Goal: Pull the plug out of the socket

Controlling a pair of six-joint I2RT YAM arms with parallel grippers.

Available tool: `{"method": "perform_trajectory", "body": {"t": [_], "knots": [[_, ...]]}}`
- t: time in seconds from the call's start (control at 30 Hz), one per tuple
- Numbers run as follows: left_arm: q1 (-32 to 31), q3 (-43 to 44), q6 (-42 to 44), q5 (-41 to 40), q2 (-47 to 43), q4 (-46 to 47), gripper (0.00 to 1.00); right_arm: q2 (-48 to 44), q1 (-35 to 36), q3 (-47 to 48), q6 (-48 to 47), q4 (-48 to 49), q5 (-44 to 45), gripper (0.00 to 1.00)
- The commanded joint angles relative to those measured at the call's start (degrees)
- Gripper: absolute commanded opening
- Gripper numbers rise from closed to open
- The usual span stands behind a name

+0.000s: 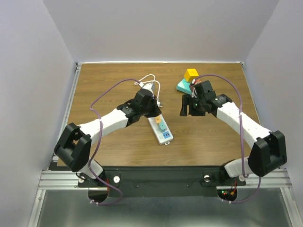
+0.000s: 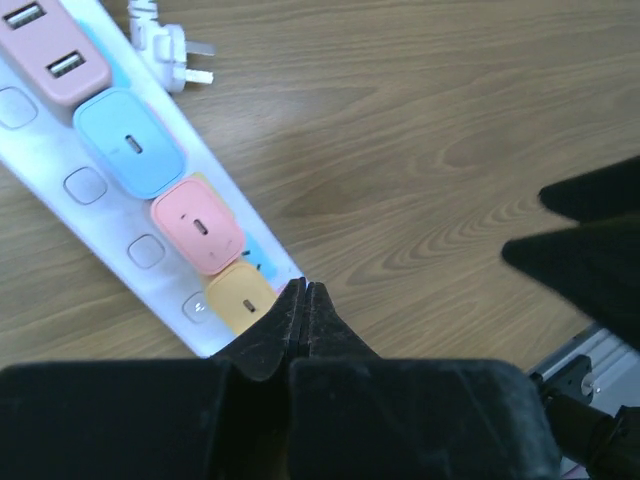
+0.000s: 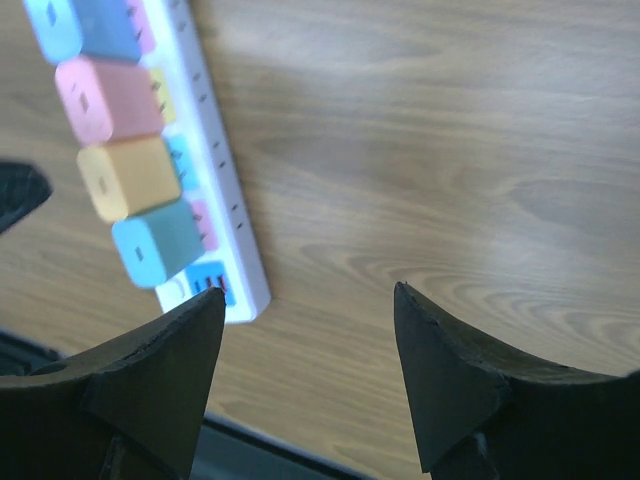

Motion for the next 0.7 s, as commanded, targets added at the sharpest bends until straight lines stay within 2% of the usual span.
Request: {"method": "perform_trajectory", "body": {"t": [0.0, 0.13, 0.2, 0.23, 0.33, 0.53, 0.67], "knots": [[-0.2, 1.7, -0.5, 2.6, 0.1, 6.9, 0.0, -1.6, 3.2, -0.9, -0.4, 0.6, -2.3, 0.73], [-0.1, -1.5, 2.1, 4.0, 1.6, 11.6, 0.0, -2.5, 4.4, -1.6, 0.6, 0.8, -3.4, 0.73], [0.5, -6.6, 3.8, 8.3, 1.2, 19.2, 0.0, -3.1, 5.1, -1.6, 0.9, 1.4, -3.8, 0.73], [1.0, -8.5, 3.6, 10.0, 0.6, 26.2, 0.0, -3.4, 5.3, -1.6, 0.8, 1.5, -3.8, 0.73], [3.9, -12.2, 2.9, 15.5, 1.0, 32.0, 0.0, -3.6, 6.2, -1.4, 0.5, 1.6, -4.6, 0.73], [5.1, -12.2, 2.9, 14.8, -3.9, 30.8, 0.0, -2.8, 12.3, -1.0, -0.1, 2.0, -3.0, 0.75], [5.6, -12.6, 1.3, 8.0, -12.2, 26.7, 0.0, -0.4, 14.5, -1.1, -0.6, 2.8, -2.3, 0.76]]}}
